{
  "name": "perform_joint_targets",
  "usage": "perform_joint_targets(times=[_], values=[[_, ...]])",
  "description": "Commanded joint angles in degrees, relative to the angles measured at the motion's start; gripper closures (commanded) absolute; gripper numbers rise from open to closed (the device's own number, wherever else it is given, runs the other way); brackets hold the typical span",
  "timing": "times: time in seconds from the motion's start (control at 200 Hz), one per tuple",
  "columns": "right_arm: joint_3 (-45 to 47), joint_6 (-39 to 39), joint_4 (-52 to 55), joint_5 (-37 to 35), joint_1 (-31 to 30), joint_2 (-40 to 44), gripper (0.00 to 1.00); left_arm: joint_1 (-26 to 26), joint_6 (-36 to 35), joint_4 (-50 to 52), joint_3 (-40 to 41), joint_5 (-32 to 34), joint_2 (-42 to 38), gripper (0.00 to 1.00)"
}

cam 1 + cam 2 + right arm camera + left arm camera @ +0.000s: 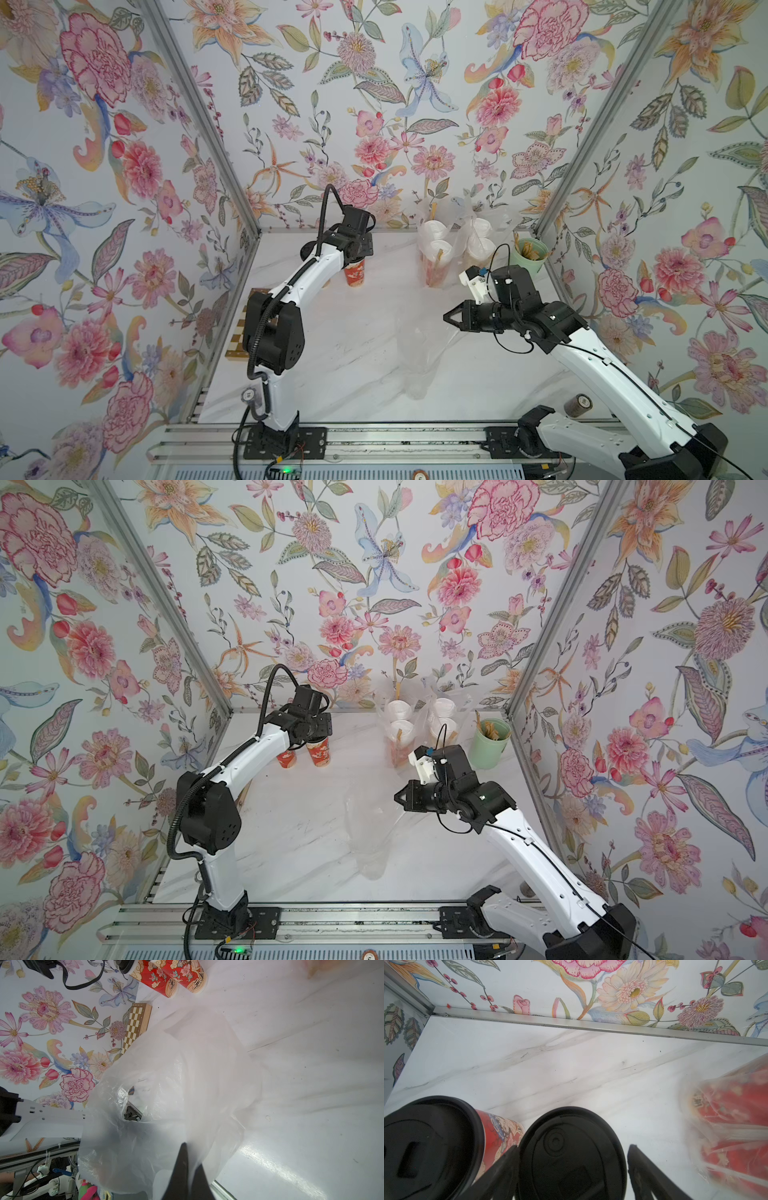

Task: Pack milk tea into plastic carrier bags
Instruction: Pick up the milk tea cup at the center of the board.

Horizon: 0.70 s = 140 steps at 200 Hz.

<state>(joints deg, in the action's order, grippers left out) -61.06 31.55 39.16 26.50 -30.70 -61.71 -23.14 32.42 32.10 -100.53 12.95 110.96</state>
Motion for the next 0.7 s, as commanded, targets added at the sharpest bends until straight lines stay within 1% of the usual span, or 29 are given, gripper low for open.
perform_joint_targets(times=[0.0, 0.205, 0.405, 0.575, 0.696], values=[[-0.29, 0.46, -0.32, -0.4, -0.33, 0.52, 1.0, 0.46, 0.84, 0.75, 1.03, 2.24, 1.06, 0.17], [-0.38, 0.45, -0.34, -0.38, -0.33, 0.53, 1.0, 0.37, 0.8, 0.07, 1.49, 2.68, 0.23, 0.19], [-0.2, 0.51, -0.31, -0.3, -0.33, 0.46, 1.0, 0.37, 0.78, 0.79, 1.25, 1.87, 1.26, 0.21], [-0.29, 0.53, -0.38, -0.4, -0.33, 0.31, 1.0, 0.33, 0.82, 0.51, 1.91, 1.65, 1.79, 0.25], [-0.27, 0.44, -0.33, -0.4, -0.33, 0.23, 1.0, 0.27, 0.86, 0.71, 2.09, 1.86, 2.22, 0.24]])
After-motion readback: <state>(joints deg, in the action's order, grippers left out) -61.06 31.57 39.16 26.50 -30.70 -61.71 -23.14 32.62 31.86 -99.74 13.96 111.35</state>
